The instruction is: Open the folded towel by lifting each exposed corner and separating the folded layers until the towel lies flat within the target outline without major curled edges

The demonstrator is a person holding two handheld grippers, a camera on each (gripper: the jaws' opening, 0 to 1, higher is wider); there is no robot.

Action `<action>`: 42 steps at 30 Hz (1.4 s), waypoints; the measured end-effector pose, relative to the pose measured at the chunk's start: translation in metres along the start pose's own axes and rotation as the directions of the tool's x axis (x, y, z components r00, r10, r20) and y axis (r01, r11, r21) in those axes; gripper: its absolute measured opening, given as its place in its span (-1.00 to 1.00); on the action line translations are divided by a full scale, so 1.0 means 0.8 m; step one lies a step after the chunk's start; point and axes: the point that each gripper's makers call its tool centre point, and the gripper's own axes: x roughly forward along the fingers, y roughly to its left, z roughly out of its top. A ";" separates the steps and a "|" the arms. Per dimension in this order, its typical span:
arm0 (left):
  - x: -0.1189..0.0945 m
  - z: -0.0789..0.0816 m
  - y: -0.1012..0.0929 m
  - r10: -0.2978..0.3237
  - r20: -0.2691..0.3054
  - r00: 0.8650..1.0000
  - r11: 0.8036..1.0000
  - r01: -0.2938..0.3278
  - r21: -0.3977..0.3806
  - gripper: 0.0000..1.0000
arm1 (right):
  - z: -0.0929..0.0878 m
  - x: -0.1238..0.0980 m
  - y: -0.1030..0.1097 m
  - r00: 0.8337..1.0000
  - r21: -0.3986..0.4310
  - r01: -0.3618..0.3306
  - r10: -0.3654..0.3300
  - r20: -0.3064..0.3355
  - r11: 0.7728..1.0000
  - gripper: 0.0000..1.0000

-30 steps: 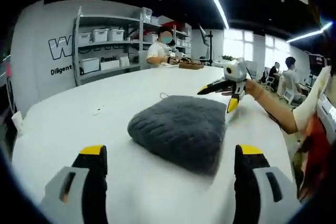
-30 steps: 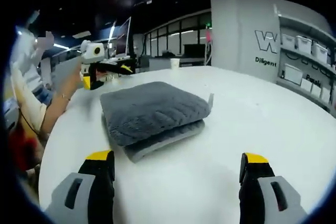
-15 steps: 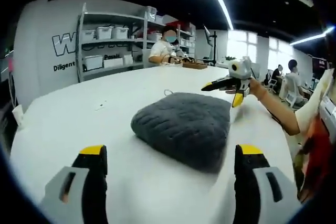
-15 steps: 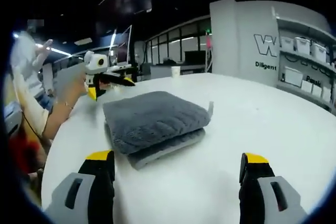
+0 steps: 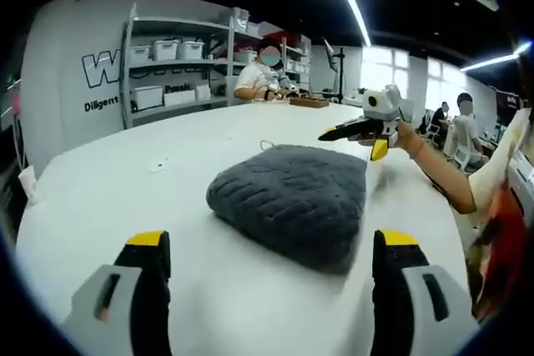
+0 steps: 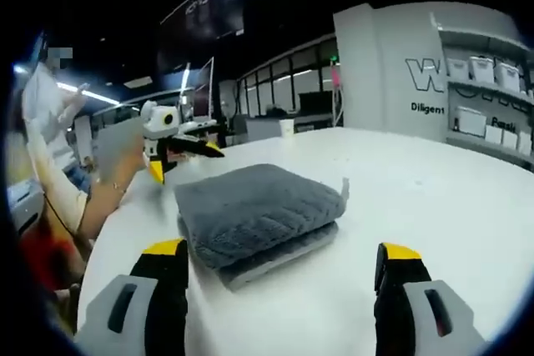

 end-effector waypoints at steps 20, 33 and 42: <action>-0.004 0.005 -0.003 0.014 0.017 1.000 1.000 -0.014 0.005 0.98 | -0.004 0.044 0.039 0.987 0.116 -0.160 0.161 -0.002 0.980 -0.57; -0.002 0.037 -0.030 -0.023 0.092 0.995 0.997 0.015 0.080 0.98 | 0.020 0.047 0.045 0.984 0.064 -0.159 0.154 0.086 0.985 -1.00; 0.023 0.064 -0.065 -0.047 0.119 0.992 0.982 0.024 0.186 0.96 | 0.071 0.045 0.060 0.955 0.102 -0.176 0.144 0.260 0.979 -1.00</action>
